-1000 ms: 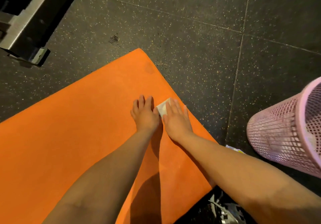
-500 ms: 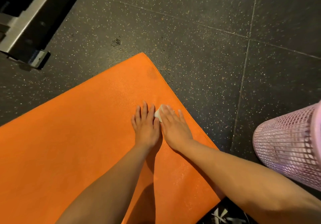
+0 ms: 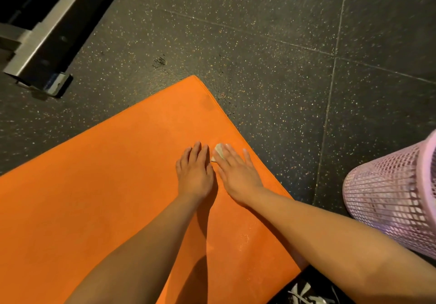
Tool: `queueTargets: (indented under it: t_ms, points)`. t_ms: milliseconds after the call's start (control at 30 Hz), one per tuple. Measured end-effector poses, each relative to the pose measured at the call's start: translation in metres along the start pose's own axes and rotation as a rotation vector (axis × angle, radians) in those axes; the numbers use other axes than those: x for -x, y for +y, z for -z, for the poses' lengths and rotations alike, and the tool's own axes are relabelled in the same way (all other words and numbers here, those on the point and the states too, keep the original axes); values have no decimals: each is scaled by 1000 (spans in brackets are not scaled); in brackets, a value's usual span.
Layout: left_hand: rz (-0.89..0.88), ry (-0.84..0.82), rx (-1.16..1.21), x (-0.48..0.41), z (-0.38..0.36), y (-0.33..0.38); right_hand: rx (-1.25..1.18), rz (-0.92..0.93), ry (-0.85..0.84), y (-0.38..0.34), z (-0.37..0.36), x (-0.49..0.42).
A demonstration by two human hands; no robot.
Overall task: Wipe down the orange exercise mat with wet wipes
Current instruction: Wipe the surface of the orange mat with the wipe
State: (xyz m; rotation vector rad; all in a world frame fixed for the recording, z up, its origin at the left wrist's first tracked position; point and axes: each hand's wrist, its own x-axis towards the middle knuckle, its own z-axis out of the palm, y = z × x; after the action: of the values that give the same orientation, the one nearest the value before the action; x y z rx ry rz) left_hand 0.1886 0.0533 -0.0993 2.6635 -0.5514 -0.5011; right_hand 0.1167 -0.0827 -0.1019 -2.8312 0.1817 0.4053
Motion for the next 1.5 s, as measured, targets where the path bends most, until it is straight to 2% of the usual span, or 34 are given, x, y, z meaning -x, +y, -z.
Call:
queueTargets:
  t_ms: [67,167,233,267,367,433,467,567,600,667,733,833,900,967,1033,1100,1167,1267,1333,1433,1500]
  points:
    - [31,18,5,-7,2,-3,14,-42,43,12,3,-12]
    - [117,21,-43,-18,3,-3,-73,-252,120,26,13,-35]
    - [152,32,-80,-23,2,-2,-122,-300,125,18,18,-47]
    - [160,39,-86,-24,1,-2,-132,-253,115,8,16,-49]
    - [174,48,-63,-26,-1,-3,-80,61,38,-9,7,-50]
    - [158,60,-66,-25,-1,-7,4,135,56,6,10,-58]
    - [146,66,-79,-24,-1,-10,13,83,76,17,13,-64]
    - [145,65,-95,-24,0,-13,-95,-227,95,34,26,-80]
    - [154,65,-90,-25,0,-13,-123,-265,110,27,26,-82]
    - [165,55,-80,-26,0,-11,-150,-206,111,7,20,-82]
    - [175,48,-67,-33,5,-10,-111,-33,51,-8,14,-76]
    - [244,56,-79,-53,16,-13,-7,115,29,9,18,-85]
    - [291,60,-95,-66,22,-16,10,16,76,26,25,-100]
    - [308,45,-89,-70,22,-19,-79,-189,93,31,32,-112]
    - [305,35,-78,-70,21,-20,-171,-267,91,19,34,-118]
    - [306,34,-80,-69,19,-20,-169,-197,97,-1,29,-117]
    - [312,30,-74,-70,20,-20,-101,-40,57,-15,25,-114]
    - [307,18,-55,-69,20,-21,8,123,25,-11,24,-121]
    - [297,25,-53,-69,20,-21,14,63,62,3,29,-132]
    - [304,35,-52,-69,20,-22,-125,-224,102,16,38,-149]
    - [322,34,-43,-70,20,-20,-157,-255,99,6,38,-152]
